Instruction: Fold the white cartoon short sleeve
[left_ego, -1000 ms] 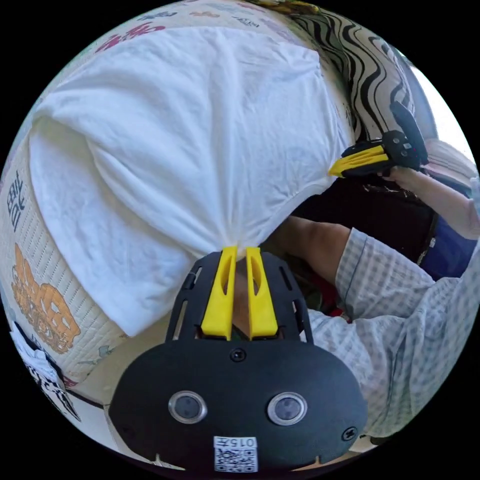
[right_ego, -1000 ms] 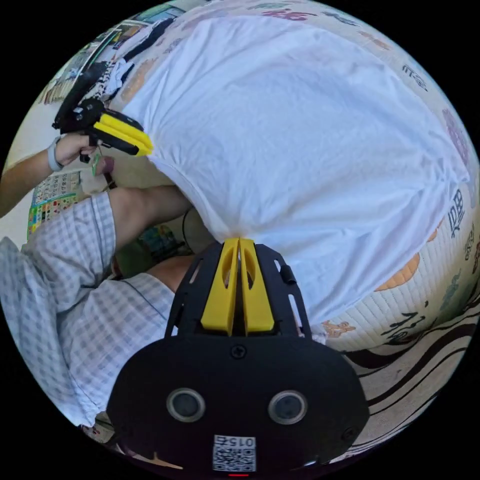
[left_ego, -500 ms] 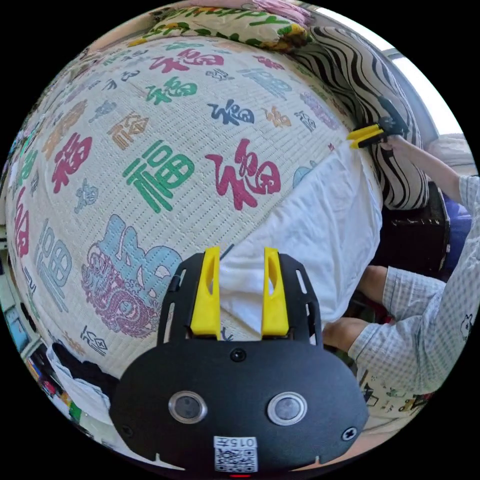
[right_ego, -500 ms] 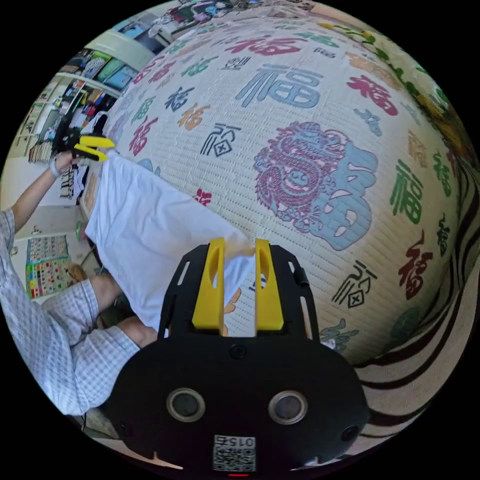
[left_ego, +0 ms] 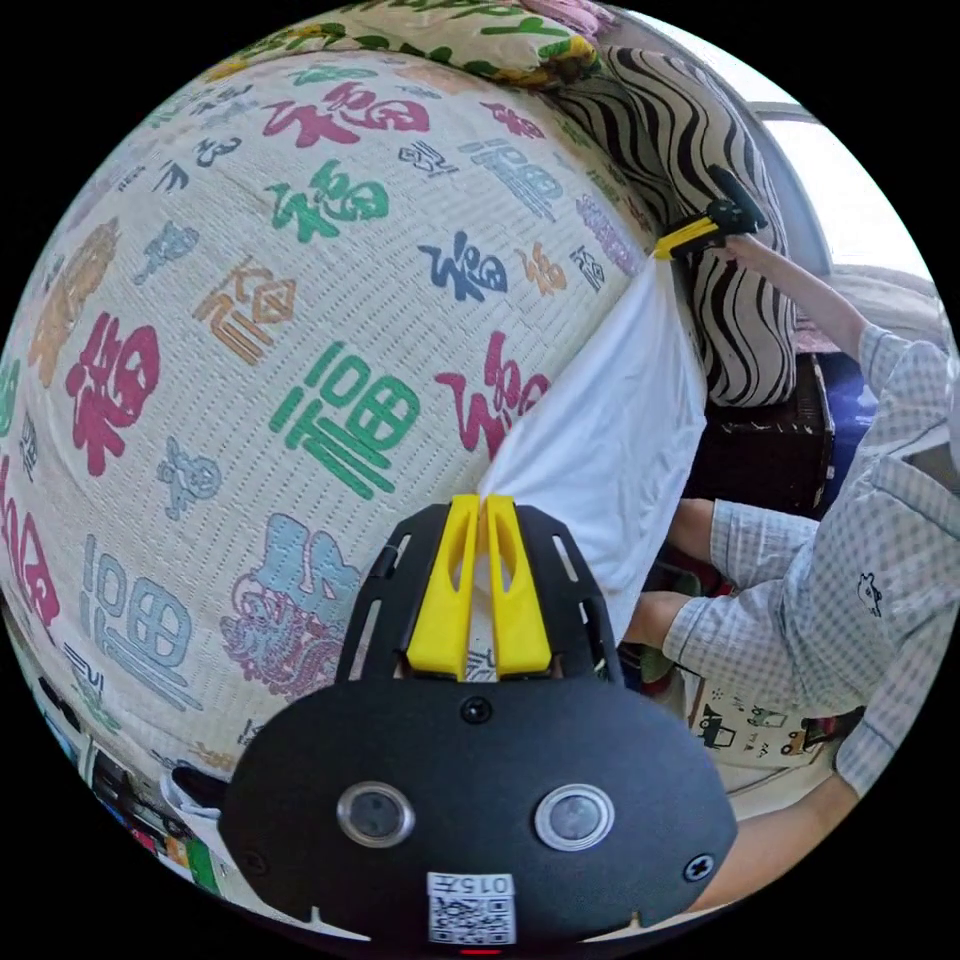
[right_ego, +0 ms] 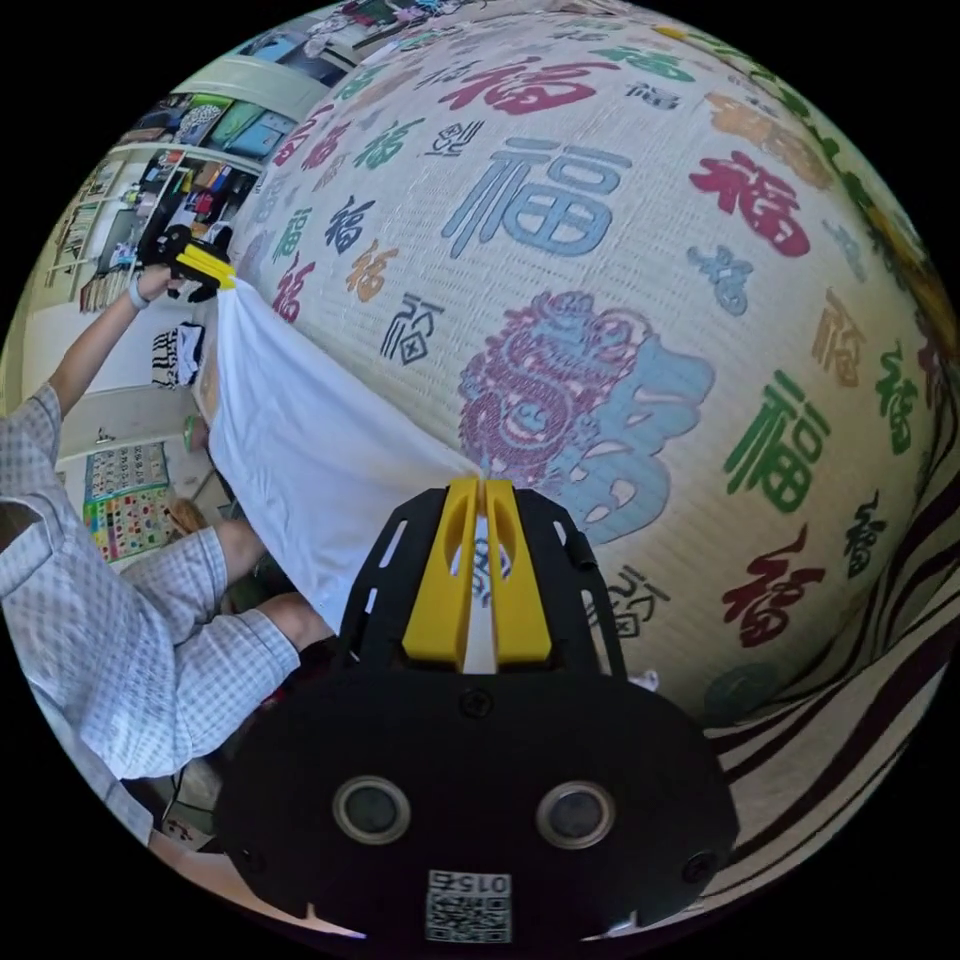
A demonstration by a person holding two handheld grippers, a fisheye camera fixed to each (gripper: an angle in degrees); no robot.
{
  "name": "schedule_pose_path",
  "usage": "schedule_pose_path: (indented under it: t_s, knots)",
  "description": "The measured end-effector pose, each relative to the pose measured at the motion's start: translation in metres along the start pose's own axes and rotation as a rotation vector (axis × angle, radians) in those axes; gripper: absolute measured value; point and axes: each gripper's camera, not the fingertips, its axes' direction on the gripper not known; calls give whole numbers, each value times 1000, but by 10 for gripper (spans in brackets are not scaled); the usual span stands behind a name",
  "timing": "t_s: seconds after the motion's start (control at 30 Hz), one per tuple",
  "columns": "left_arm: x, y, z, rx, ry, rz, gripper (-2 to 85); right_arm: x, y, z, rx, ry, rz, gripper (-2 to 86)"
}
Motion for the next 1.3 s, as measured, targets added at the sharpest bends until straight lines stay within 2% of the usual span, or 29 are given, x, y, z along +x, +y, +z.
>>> schedule_pose_path:
  t_s: [0.07, 0.2, 0.3, 0.33, 0.47, 0.6, 0.7, 0.8, 0.93, 1.07, 1.3]
  knots:
    - [-23, -22, -31, 54, -23, -20, 1, 11, -30, -19, 44, 66, 0, 2]
    - [-62, -52, -47, 37, -54, -118, 15, 38, -84, -26, 26, 63, 50, 8]
    - [-67, -47, -39, -14, -126, -182, 42, 48, -108, -14, -24, 198, 195, 27]
    - [-61, -35, -35, -15, -132, -192, 52, 44, -106, -10, -21, 220, 238, 39]
    - [3, 37, -22, 132, -91, -226, 88, -38, -59, 2, 149, 131, 24, 53]
    - [72, 98, 18, 221, 17, -341, 114, -116, -26, 50, 164, 5, -99, 71]
    - [117, 132, 55, 223, 9, -451, 120, -162, -21, 96, 154, 24, -128, 78]
    - [136, 152, 78, 274, 37, -541, 127, -184, -33, 138, 103, 148, -115, 77]
    - [144, 164, 89, 284, -52, -629, 79, -194, -56, 175, 41, 193, -122, 59]
    - [158, 186, 72, 284, -59, -540, 14, -196, -68, 175, 61, 134, -104, 12]
    - [204, 232, 34, 320, -79, -430, -6, -214, -75, 174, 43, 144, -165, 3]
